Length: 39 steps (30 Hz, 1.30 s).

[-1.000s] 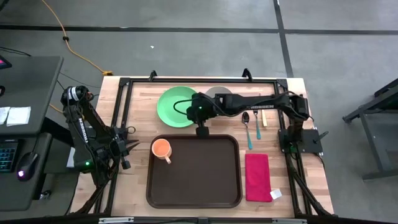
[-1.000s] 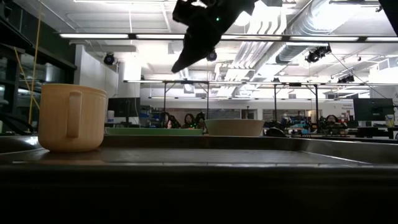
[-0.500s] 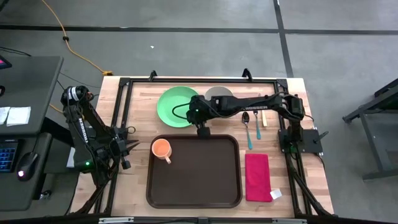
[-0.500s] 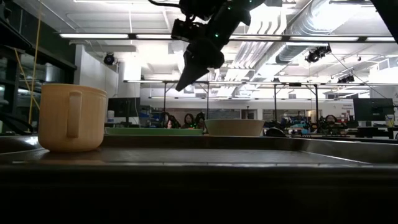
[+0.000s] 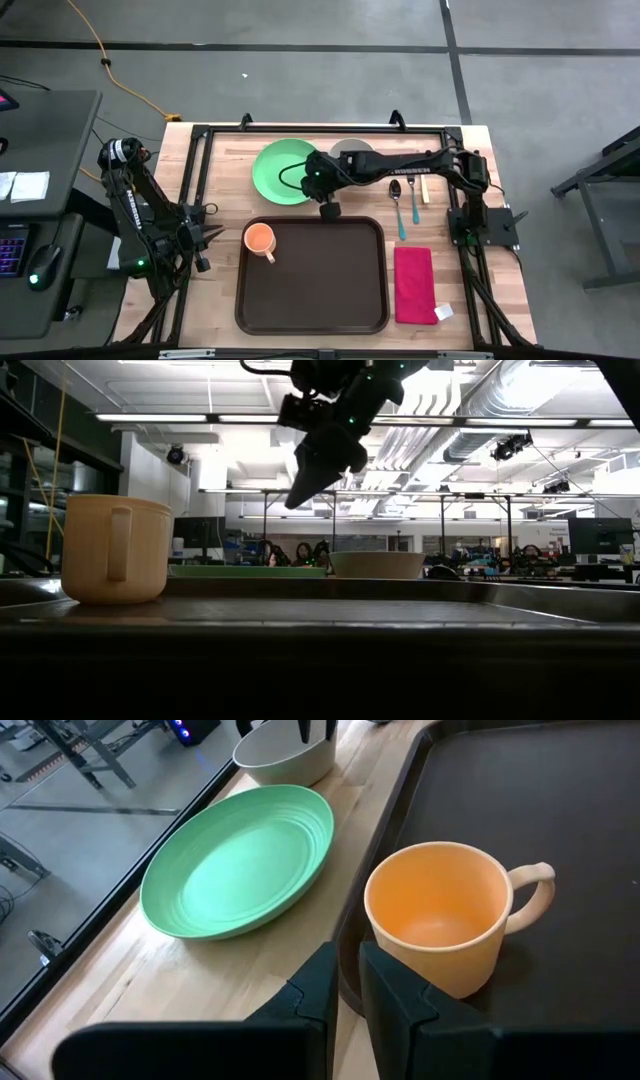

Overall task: Set up tray
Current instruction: Put the green plate on the black serving tray to the bottom right of the orange mug

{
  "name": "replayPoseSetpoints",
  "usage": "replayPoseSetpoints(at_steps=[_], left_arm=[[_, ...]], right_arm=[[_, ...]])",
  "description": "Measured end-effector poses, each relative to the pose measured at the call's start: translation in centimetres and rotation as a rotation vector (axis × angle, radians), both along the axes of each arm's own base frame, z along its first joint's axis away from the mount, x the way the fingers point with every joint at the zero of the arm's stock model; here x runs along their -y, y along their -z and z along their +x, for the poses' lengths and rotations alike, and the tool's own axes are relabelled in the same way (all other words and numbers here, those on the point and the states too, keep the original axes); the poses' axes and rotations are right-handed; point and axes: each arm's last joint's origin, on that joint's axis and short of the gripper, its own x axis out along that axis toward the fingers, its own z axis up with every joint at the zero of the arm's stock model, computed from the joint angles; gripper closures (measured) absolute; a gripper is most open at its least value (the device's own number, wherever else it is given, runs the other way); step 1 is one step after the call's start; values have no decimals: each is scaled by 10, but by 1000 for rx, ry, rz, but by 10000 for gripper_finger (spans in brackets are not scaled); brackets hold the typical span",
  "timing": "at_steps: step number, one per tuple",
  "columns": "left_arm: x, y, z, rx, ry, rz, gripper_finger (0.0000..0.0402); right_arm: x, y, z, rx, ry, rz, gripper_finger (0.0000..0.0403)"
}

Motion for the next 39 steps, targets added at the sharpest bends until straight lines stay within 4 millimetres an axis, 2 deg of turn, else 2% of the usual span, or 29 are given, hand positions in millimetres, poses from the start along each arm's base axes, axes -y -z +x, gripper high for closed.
replayPoseSetpoints(at_steps=[6,12,20,26,39], left_arm=[[0,0,0,0,0,-1,323],[0,0,0,3,-2,-6,323],[1,1,0,6,-3,-21,323],[1,1,0,5,-4,-23,323],[1,1,0,4,-3,-22,323]], right_arm=[[-10,-14,4,20,-17,-10,282],[-9,-28,11,44,-9,-13,273],[0,8,39,-142,-45,-39,272],[4,20,57,-238,-58,-26,273],[7,45,55,-365,-50,12,273]])
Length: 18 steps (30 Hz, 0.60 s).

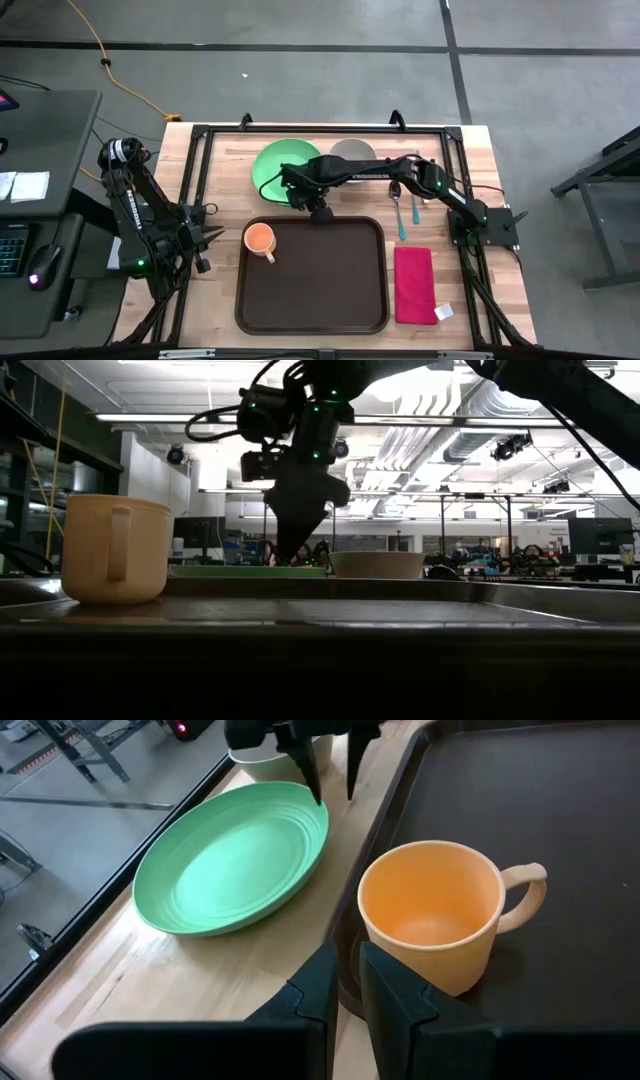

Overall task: Set up tray
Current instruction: Put the green plate on the black serving tray to the bottom right of the orange mug

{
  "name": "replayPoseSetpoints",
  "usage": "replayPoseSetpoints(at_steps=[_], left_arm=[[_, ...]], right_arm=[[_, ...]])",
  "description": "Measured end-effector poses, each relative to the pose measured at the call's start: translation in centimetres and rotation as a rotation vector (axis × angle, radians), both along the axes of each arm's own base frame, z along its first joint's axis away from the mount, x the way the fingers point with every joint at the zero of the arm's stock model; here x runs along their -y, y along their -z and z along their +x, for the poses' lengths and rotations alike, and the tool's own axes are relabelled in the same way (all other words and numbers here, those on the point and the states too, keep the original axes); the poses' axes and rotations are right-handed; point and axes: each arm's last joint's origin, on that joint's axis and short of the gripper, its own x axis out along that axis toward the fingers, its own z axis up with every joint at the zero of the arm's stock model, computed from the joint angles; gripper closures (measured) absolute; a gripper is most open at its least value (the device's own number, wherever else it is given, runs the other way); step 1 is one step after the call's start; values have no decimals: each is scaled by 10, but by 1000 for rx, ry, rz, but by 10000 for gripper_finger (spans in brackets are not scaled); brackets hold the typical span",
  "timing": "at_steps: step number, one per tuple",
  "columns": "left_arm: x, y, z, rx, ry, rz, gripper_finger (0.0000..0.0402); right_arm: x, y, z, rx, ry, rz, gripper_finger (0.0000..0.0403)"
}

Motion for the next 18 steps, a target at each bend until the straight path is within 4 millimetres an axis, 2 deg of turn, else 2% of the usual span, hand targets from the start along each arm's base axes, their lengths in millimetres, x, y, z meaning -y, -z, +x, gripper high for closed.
replayPoseSetpoints(at_steps=[10,18], left_arm=[[0,0,0,0,0,0,323],[0,0,0,0,0,0,323]], right_arm=[[16,0,1,42,31,25,273],[16,3,2,38,25,35,272]])
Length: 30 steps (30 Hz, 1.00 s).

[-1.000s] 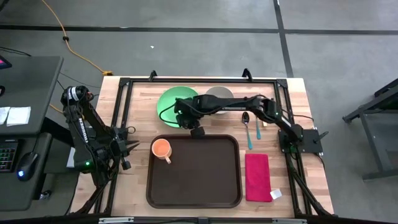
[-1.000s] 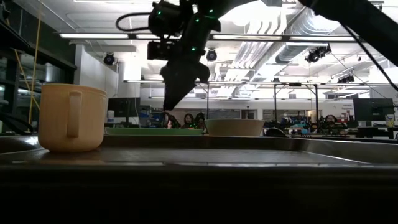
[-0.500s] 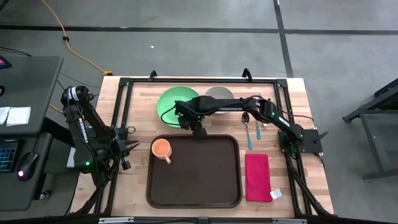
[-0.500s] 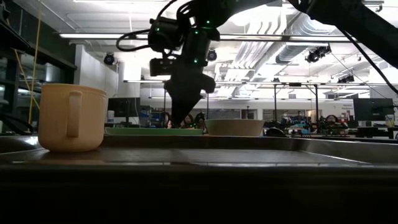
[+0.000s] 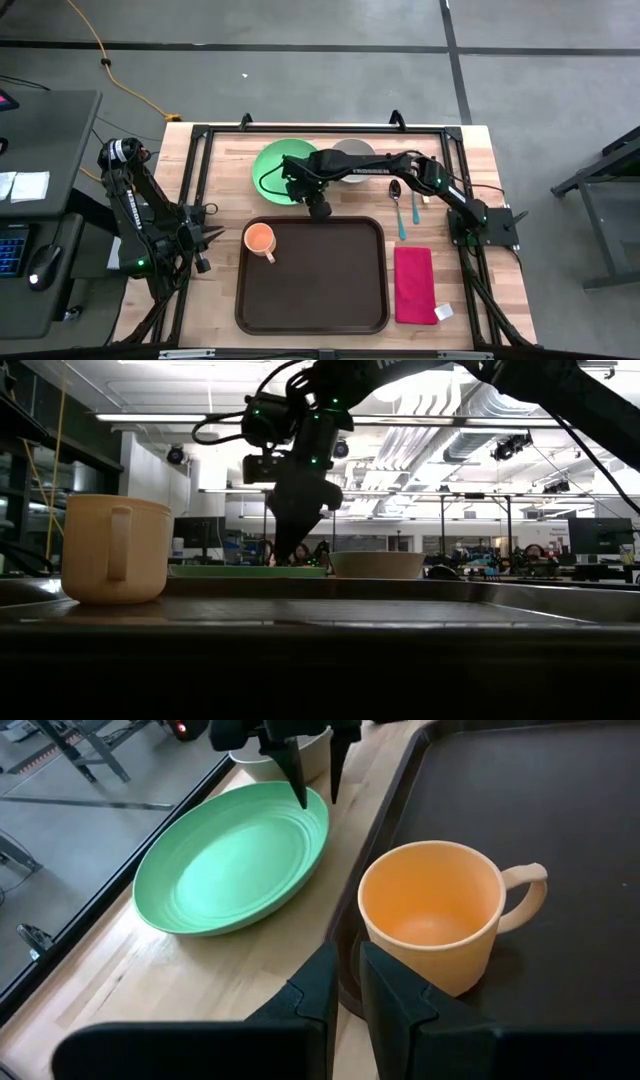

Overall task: Set up tray
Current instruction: Put the green plate on the black serving tray to the bottom right of the orange mug

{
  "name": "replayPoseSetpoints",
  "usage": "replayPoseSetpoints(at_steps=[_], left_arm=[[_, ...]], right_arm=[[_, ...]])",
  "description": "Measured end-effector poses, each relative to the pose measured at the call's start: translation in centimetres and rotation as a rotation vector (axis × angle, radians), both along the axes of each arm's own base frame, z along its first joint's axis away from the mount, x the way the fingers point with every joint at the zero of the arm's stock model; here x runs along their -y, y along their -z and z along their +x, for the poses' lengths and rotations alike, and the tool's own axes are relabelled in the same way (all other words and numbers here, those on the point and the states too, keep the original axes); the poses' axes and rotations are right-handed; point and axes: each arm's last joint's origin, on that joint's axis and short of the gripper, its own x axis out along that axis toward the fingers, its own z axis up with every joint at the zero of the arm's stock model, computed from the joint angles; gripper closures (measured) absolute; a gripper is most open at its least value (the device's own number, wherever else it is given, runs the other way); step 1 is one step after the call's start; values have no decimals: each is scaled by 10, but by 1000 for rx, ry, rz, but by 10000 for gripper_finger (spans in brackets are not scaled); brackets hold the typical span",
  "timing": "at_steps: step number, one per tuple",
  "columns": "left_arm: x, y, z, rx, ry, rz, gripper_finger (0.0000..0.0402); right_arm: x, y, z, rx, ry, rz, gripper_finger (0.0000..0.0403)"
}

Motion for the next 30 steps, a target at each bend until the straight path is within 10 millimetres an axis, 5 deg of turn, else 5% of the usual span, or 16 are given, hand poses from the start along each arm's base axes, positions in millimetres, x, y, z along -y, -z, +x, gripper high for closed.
replayPoseSetpoints(at_steps=[5,30], left_arm=[[0,0,0,0,0,0,323],[0,0,0,0,0,0,323]], right_arm=[[1,21,4,-45,4,-17,272],[12,37,6,-55,16,-16,274]])
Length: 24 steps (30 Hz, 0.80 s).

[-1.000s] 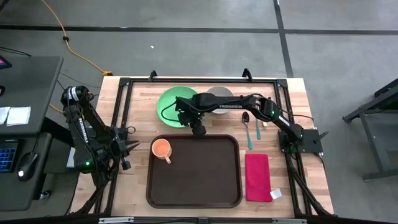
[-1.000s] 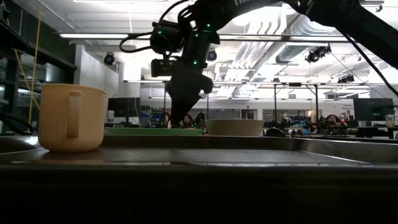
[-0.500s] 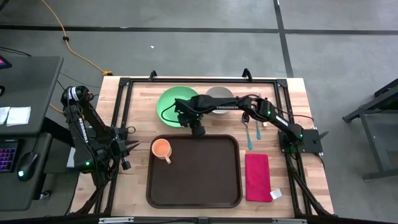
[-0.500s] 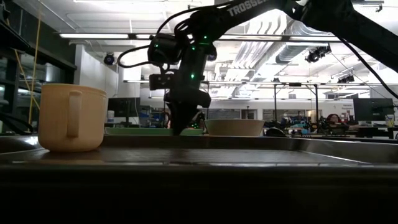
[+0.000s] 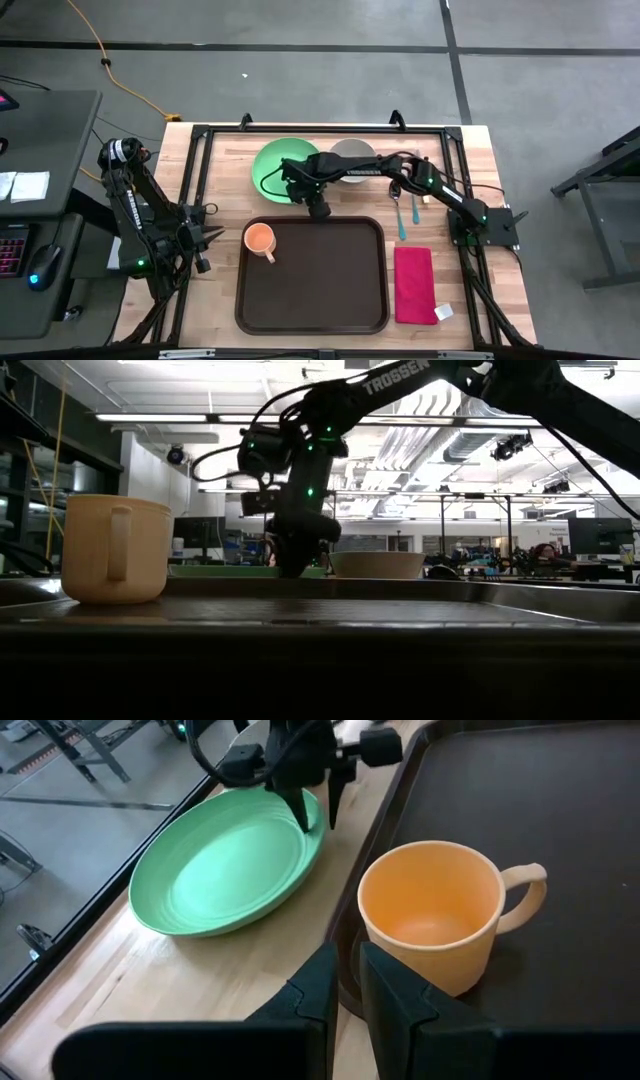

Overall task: Set up tray
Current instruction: Put the green plate on the black serving tray to the bottom right of the orange mug

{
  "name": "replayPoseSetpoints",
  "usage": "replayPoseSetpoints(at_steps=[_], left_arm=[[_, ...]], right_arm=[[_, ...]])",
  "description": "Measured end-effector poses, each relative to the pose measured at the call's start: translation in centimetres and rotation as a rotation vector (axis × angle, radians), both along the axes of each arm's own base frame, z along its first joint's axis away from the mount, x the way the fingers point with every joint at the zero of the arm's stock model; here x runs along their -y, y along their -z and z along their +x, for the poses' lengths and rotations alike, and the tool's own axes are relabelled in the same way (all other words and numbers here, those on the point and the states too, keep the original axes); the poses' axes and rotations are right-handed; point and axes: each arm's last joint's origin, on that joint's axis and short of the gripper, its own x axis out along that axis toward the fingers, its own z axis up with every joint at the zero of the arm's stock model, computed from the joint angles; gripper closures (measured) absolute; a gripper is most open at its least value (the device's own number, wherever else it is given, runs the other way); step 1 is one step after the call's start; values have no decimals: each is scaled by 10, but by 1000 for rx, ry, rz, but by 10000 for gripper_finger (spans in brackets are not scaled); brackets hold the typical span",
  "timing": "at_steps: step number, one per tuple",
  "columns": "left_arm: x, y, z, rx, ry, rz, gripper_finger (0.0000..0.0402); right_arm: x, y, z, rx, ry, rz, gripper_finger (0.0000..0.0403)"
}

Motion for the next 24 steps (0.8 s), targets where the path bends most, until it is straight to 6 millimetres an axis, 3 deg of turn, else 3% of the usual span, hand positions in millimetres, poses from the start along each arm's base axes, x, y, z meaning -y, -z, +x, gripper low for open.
replayPoseSetpoints(at_steps=[13,24], left_arm=[[0,0,0,0,0,0,323],[0,0,0,0,0,0,323]], right_arm=[[1,3,1,-3,17,-26,282],[1,2,4,25,16,-52,376]])
